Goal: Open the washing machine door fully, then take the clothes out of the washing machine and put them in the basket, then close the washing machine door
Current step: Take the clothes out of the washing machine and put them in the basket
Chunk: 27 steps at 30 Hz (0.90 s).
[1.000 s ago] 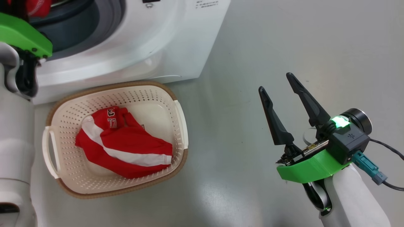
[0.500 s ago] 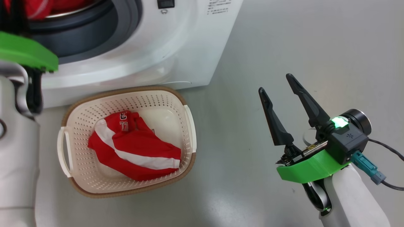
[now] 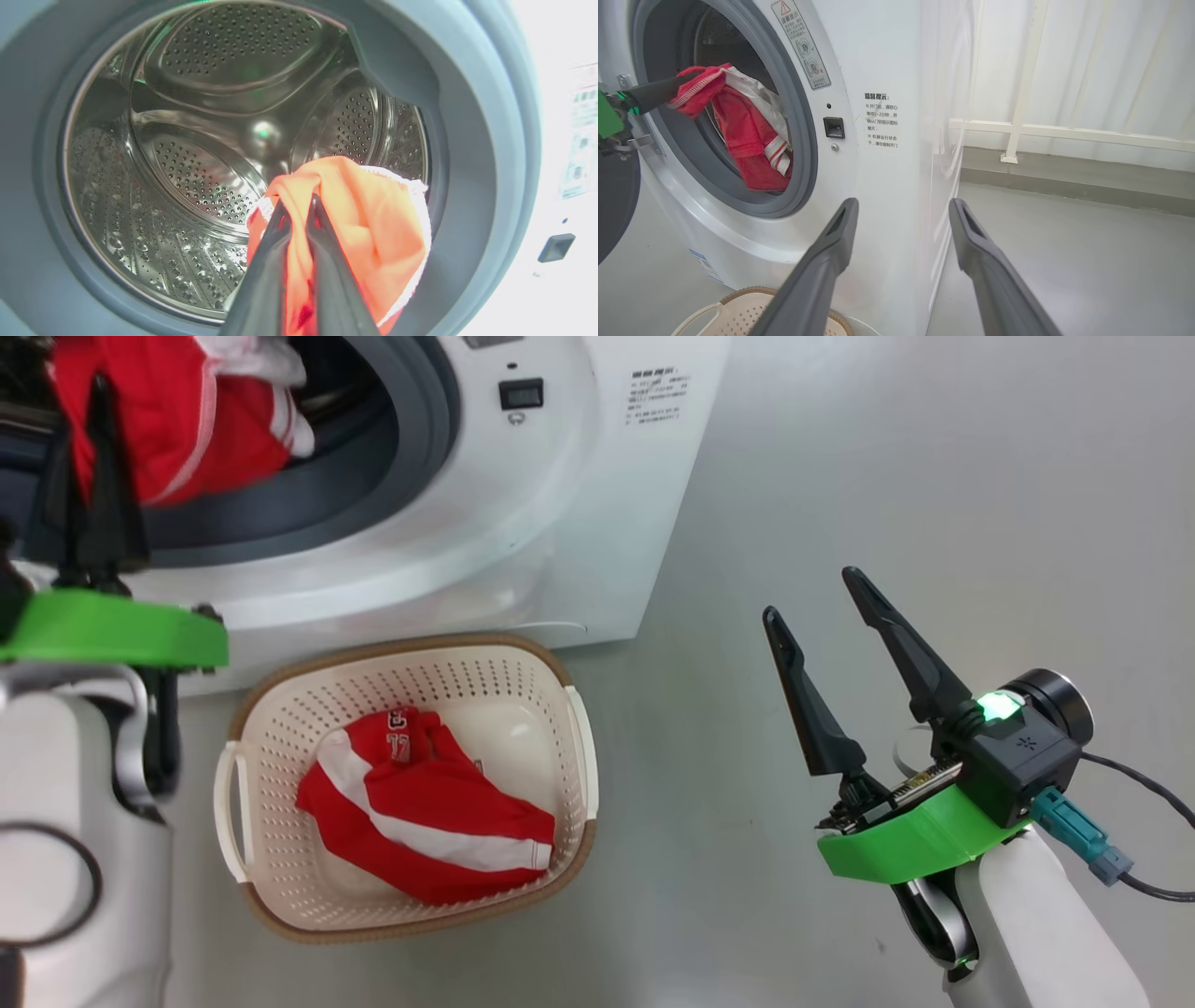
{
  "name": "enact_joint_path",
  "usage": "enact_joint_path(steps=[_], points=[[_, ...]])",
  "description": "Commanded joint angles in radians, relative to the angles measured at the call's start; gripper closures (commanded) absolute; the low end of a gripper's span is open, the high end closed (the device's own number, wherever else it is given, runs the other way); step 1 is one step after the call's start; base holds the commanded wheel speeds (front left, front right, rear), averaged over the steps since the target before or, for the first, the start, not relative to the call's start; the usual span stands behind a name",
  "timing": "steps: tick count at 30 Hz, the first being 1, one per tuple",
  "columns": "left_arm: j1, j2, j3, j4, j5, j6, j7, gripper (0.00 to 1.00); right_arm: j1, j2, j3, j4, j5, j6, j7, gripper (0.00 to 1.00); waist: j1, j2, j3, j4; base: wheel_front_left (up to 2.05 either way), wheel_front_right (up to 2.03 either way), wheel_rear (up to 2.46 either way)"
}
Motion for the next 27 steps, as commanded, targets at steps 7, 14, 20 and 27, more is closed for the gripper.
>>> enact_joint_path(steps=[7,14,20,27], points=[[0.156,0.0,0.055,-0.148,0.041,-0.004,-0.008,1.0,0.058,0.003,0.013,-0.011,0.01,0.003,-0.006,0.0,0.0,0.0,-0.093,0.011,0.0,0.0,0.0],[0.286,-0.03,0.057,-0.229,0.063,-0.006,-0.008,1.0,0.092,0.003,0.012,0.0,0.015,0.003,-0.006,0.0,0.0,0.0,-0.167,0.022,0.0,0.0,0.0],[0.386,-0.057,0.045,-0.301,0.07,0.0,-0.008,1.0,0.119,-0.001,0.015,0.007,0.023,0.003,-0.006,0.0,0.0,0.0,-0.22,0.028,0.0,0.0,0.0],[0.467,-0.079,0.033,-0.384,0.055,0.011,0.001,1.0,0.13,-0.005,0.02,0.007,0.03,0.003,-0.006,0.0,0.0,0.0,-0.242,0.023,0.0,0.0,0.0]])
